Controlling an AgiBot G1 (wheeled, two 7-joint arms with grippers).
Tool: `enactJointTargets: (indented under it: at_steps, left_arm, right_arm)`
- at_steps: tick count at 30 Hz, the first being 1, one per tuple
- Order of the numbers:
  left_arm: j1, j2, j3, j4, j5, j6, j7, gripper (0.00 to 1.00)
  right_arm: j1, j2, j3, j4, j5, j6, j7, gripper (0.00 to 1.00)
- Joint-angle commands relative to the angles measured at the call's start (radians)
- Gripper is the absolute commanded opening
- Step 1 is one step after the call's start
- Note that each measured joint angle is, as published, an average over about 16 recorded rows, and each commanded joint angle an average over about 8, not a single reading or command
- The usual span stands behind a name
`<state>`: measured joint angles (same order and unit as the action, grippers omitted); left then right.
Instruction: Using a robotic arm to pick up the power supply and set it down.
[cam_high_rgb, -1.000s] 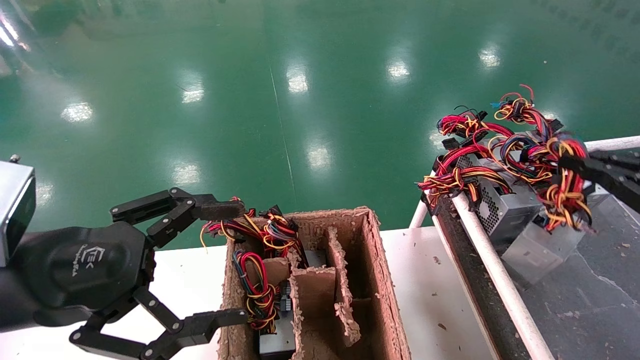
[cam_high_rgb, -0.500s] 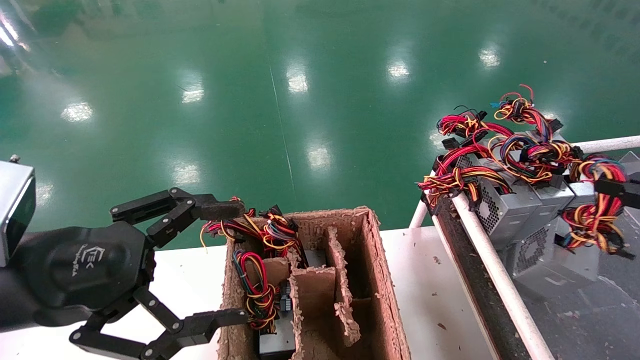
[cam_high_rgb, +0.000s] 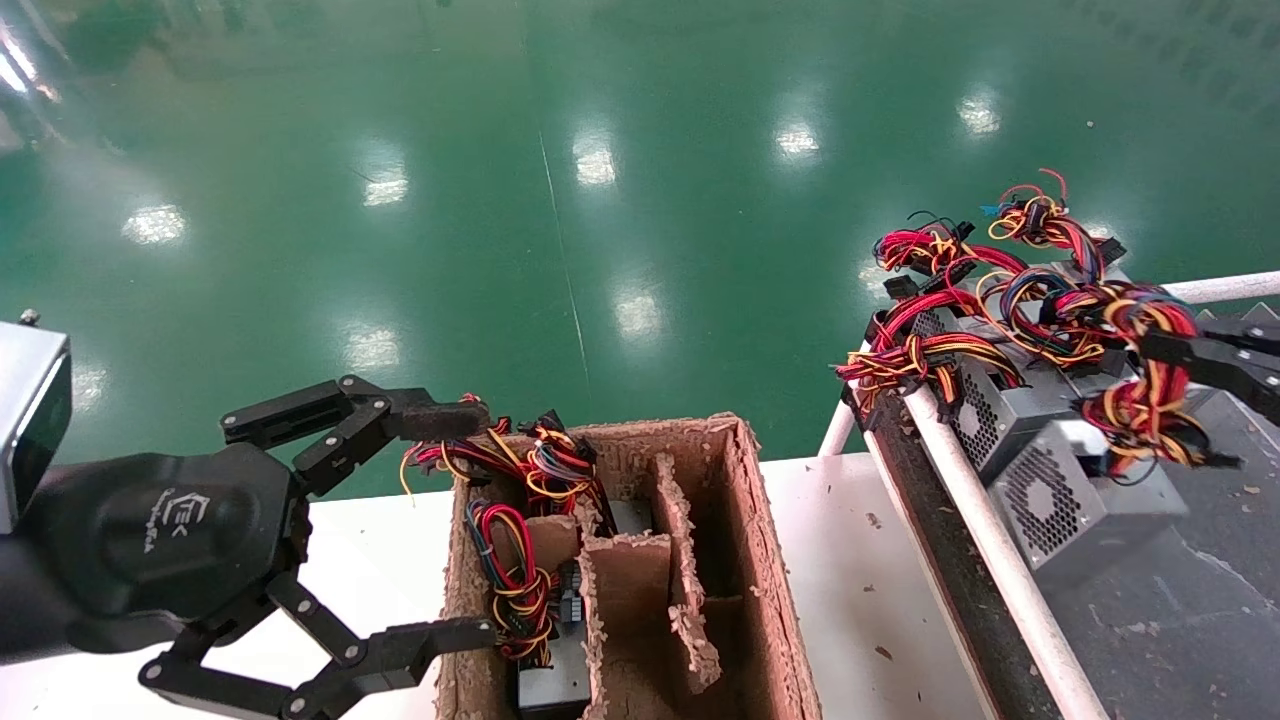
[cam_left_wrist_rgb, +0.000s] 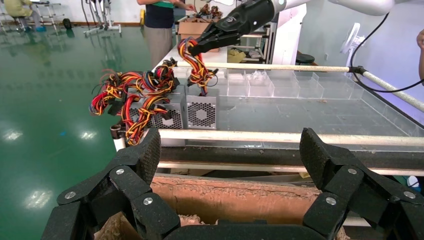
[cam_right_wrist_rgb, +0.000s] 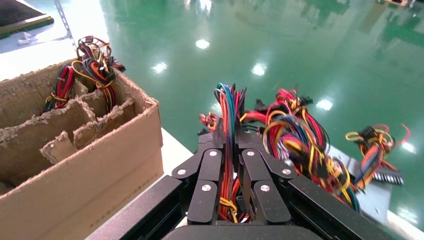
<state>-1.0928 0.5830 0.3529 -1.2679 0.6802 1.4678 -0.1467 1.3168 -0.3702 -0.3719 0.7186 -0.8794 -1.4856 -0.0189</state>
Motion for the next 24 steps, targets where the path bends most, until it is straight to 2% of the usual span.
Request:
enactJointTargets:
  at_steps: [1, 7, 9, 24]
  left_arm:
    - [0.000, 0.000, 0.000, 0.000, 0.000, 0.000, 0.000, 1.00]
    - [0.000, 0.000, 0.000, 0.000, 0.000, 0.000, 0.000, 1.00]
    - [0.000, 0.000, 0.000, 0.000, 0.000, 0.000, 0.000, 1.00]
    - [0.000, 0.000, 0.000, 0.000, 0.000, 0.000, 0.000, 1.00]
  right_arm:
    - [0.009, -0.014, -0.003, 0.010, -0.007, 0.011, 0.004, 0.08]
    - [0.043, -0.039, -0.017, 0.000, -0.039, 0.028, 0.013, 0.83]
    - [0.052, -0.044, -0.020, -0.006, -0.047, 0.027, 0.015, 1.00]
    - [0.091, -0.056, -0.026, -0.056, -0.051, -0.016, 0.026, 1.00]
